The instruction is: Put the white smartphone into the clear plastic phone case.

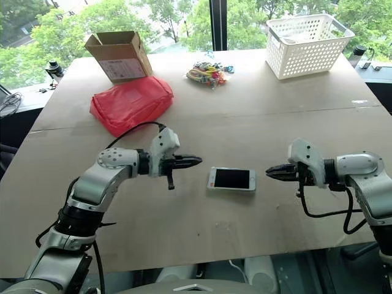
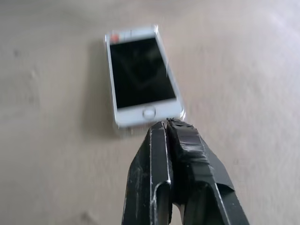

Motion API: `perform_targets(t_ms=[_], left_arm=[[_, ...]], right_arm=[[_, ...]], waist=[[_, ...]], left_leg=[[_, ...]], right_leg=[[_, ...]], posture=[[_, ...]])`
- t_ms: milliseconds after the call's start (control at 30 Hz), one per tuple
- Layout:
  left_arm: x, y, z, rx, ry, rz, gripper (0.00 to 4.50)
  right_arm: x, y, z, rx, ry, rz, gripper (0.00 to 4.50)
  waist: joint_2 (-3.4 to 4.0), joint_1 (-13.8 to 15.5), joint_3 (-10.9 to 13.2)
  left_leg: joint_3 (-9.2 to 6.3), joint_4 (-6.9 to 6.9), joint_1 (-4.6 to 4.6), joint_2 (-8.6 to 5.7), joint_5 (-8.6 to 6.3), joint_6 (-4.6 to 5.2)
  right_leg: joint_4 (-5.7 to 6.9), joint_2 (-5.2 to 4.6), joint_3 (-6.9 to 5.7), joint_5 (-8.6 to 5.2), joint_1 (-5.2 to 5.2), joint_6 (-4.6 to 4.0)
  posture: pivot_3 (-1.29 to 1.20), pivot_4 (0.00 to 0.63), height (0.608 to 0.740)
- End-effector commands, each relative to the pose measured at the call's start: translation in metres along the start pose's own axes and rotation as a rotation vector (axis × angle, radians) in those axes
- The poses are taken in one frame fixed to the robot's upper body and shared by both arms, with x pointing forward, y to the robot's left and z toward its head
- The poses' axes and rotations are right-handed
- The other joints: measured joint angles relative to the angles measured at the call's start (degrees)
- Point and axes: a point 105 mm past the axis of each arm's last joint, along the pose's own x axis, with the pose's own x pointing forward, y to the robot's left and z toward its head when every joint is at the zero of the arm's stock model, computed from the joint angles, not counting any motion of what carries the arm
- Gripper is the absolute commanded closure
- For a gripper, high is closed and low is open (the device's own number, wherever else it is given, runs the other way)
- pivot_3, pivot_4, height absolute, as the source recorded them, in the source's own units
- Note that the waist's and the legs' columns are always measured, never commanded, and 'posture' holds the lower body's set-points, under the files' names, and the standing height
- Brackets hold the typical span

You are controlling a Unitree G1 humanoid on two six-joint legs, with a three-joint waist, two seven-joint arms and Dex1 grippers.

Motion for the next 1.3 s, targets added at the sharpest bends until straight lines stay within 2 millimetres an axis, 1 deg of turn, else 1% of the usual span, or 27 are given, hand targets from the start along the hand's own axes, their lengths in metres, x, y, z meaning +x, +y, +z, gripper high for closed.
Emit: perform_targets(t_ms=[33, 100, 167, 267, 333, 400, 433, 500, 567, 633, 700, 767, 833, 933, 1033, 1067, 1133, 1167, 1200, 1233, 1267, 1300], left_arm=[[0.022, -0.027, 0.001, -0.013, -0.043, -0.107, 4.5], [0.031, -0.033, -0.007, -0.039, -0.041, -0.122, 4.5], [0.034, -0.035, -0.009, -0.067, -0.049, -0.125, 4.5], [0.035, -0.034, -0.027, -0.069, 0.032, -0.119, 4.5], [0.034, -0.033, -0.035, -0.062, 0.066, -0.113, 4.5], [0.034, -0.033, -0.036, -0.069, 0.064, -0.11, 4.5], [0.034, -0.033, -0.036, -0.07, 0.062, -0.109, 4.5], [0.034, -0.033, -0.037, -0.071, 0.064, -0.108, 4.5], [0.033, -0.033, -0.038, -0.063, 0.074, -0.106, 4.5], [0.034, -0.032, -0.038, -0.059, 0.075, -0.103, 4.5], [0.033, -0.032, -0.038, -0.059, 0.076, -0.099, 4.5], [0.033, -0.032, -0.038, -0.062, 0.076, -0.093, 4.5], [0.032, -0.032, -0.039, -0.066, 0.075, -0.088, 4.5], [0.032, -0.033, -0.04, -0.073, 0.077, -0.08, 4.5], [0.032, -0.034, -0.041, -0.08, 0.079, -0.073, 4.5], [0.032, -0.033, -0.04, -0.076, 0.077, -0.07, 4.5], [0.031, -0.032, -0.039, -0.069, 0.069, -0.056, 4.5], [0.03, -0.03, -0.037, -0.066, 0.052, -0.051, 4.5], [0.029, -0.029, -0.034, -0.062, 0.03, -0.045, 4.5], [0.029, -0.028, -0.031, -0.059, 0.014, -0.041, 4.5], [0.027, -0.023, -0.024, -0.066, -0.031, -0.02, 4.5], [0.025, -0.02, -0.019, -0.072, -0.066, -0.006, 4.5]], right_arm=[[0.01, 0.003, 0.014, 0.008, -0.272, -0.041, 4.4], [0.015, 0.007, 0.009, 0.036, -0.337, -0.042, 4.4], [0.019, 0.011, 0.004, 0.042, -0.341, -0.033, 4.4], [0.029, 0.014, -0.009, 0.083, -0.329, -0.026, 4.4], [0.032, 0.015, -0.027, 0.101, -0.273, -0.022, 4.4], [0.034, 0.02, -0.052, 0.087, -0.152, 0.005, 4.4], [0.035, 0.024, -0.061, 0.094, -0.117, 0.021, 4.4], [0.039, 0.026, -0.075, 0.127, -0.068, 0.023, 4.4], [0.042, 0.031, -0.083, 0.147, -0.042, 0.053, 4.4], [0.045, 0.036, -0.097, 0.187, 0.012, 0.068, 4.4], [0.046, 0.043, -0.112, 0.23, 0.087, 0.097, 4.4], [0.046, 0.048, -0.125, 0.263, 0.174, 0.114, 4.4], [0.048, 0.049, -0.132, 0.328, 0.241, 0.109, 4.4], [0.053, 0.053, -0.131, 0.4, 0.286, 0.136, 4.4], [0.053, 0.055, -0.13, 0.406, 0.309, 0.152, 4.4], [0.057, 0.051, -0.122, 0.333, 0.254, 0.146, 4.4], [0.064, 0.036, -0.098, 0.282, 0.108, 0.085, 4.4], [0.066, 0.028, -0.082, 0.253, 0.013, 0.065, 4.4], [0.065, 0.021, -0.067, 0.237, -0.069, 0.049, 4.4], [0.064, 0.018, -0.058, 0.22, -0.119, 0.042, 4.4], [0.06, 0.012, -0.049, 0.212, -0.167, 0.028, 4.18], [0.056, 0.009, -0.043, 0.21, -0.192, 0.021, 3.89]], waist=[[-0.02, 0.0, 0.0], [0.01, 0.0, 0.0], [0.03, 0.0, 0.0], [0.03, -0.1, 0.0], [0.04, -0.2, 0.0], [0.06, -0.1, 0.0], [0.06, -0.1, 0.0], [0.01, -0.1, -0.1], [-0.07, -0.1, -0.3], [-0.09, -0.1, -0.4], [-0.13, -0.1, -0.4], [-0.18, -0.1, -0.5], [-0.33, -0.2, -0.9], [-0.68, -0.1, -1.5], [-0.88, -0.1, -1.9], [-0.93, 0.0, -2.0], [-0.96, -0.1, -2.0], [-0.94, -0.2, -2.0], [-0.81, -0.4, -1.9], [-0.57, -0.6, -1.7], [-0.35, -0.6, -1.5], [-0.16, -0.7, -1.3]], left_leg=[[0.0, 0.0, 0.01, 0.0, 0.0, -0.01], [0.0, -0.04, 0.04, 0.0, 0.02, -0.03], [0.01, -0.05, -0.01, -0.01, 0.07, -0.12], [0.05, -0.05, 0.04, -0.03, 0.08, -0.14], [0.06, -0.06, 0.14, -0.02, 0.0, 0.0], [0.05, -0.08, 0.16, -0.02, 0.0, 0.0], [0.07, -0.08, 0.16, -0.03, 0.01, -0.01], [0.1, -0.07, 0.18, -0.04, 0.03, -0.05], [0.08, -0.08, 0.23, -0.03, 0.03, -0.04], [0.08, -0.08, 0.31, -0.02, 0.0, 0.0], [0.09, -0.17, 0.74, -0.01, -0.02, 0.03], [0.11, -0.51, 1.49, 0.01, -0.05, 0.09], [0.06, -0.64, 2.03, 0.15, -0.07, 0.1], [-0.02, -0.65, 2.07, 0.19, -0.07, 0.1], [-0.06, -0.65, 2.07, 0.2, -0.07, 0.1], [-0.07, -0.65, 2.07, 0.2, -0.07, 0.1], [-0.08, -0.65, 2.07, 0.2, -0.07, 0.09], [-0.09, -0.66, 2.06, 0.21, -0.07, 0.09], [-0.08, -0.66, 2.05, 0.24, -0.07, 0.09], [-0.05, -0.67, 2.02, 0.26, -0.07, 0.08], [0.0, -0.67, 2.0, 0.25, -0.07, 0.09], [0.02, -0.67, 1.99, 0.25, -0.07, 0.09]], right_leg=[[0.02, 0.01, 0.01, 0.0, 0.0, 0.0], [0.02, 0.02, 0.02, 0.0, 0.0, 0.0], [0.01, 0.01, 0.03, 0.0, -0.05, 0.0], [0.03, 0.02, 0.08, 0.01, -0.04, -0.01], [0.09, 0.06, 0.09, 0.0, 0.01, -0.02], [0.11, 0.06, 0.06, 0.0, 0.02, -0.02], [0.1, 0.05, 0.08, 0.0, 0.02, -0.02], [0.08, 0.04, 0.11, 0.0, 0.06, -0.02], [0.08, 0.05, 0.1, 0.0, 0.09, -0.02], [0.1, 0.06, 0.1, 0.0, 0.15, -0.02], [0.04, 0.07, 0.1, -0.01, 0.56, -0.02], [-0.31, 0.07, 0.09, -0.05, 1.32, 0.0], [-0.7, 0.14, -0.01, -0.16, 2.0, 0.11], [-0.77, 0.18, -0.06, -0.18, 2.02, -0.06], [-0.78, 0.17, -0.08, -0.13, 2.04, -0.12], [-0.79, 0.17, -0.08, -0.14, 2.04, -0.12], [-0.81, 0.17, -0.11, -0.18, 2.04, -0.05], [-0.82, 0.17, -0.11, -0.21, 2.03, 0.01], [-0.82, 0.19, -0.1, -0.2, 2.03, 0.01], [-0.82, 0.21, -0.05, -0.11, 2.0, 0.11], [-0.82, 0.21, -0.01, -0.06, 1.97, 0.04], [-0.82, 0.2, 0.01, -0.04, 1.96, 0.02]], posture=[[0.0, 0.15, 0.74], [0.0, 0.15, 0.74], [0.0, 0.15, 0.74], [0.0, 0.15, 0.74], [0.0, 0.15, 0.74], [0.0, 0.15, 0.74], [0.0, 0.15, 0.74], [0.0, 0.15, 0.74], [0.0, 0.15, 0.74], [0.0, 0.15, 0.74], [0.0, 0.15, 0.74], [0.0, 0.15, 0.74], [0.0, 0.15, 0.74], [0.0, 0.15, 0.74], [0.0, 0.15, 0.74], [0.0, 0.15, 0.74], [0.0, 0.15, 0.74], [0.0, 0.15, 0.74], [0.0, 0.15, 0.74], [0.0, 0.15, 0.74], [0.0, 0.15, 0.74], [0.0, 0.15, 0.74]])
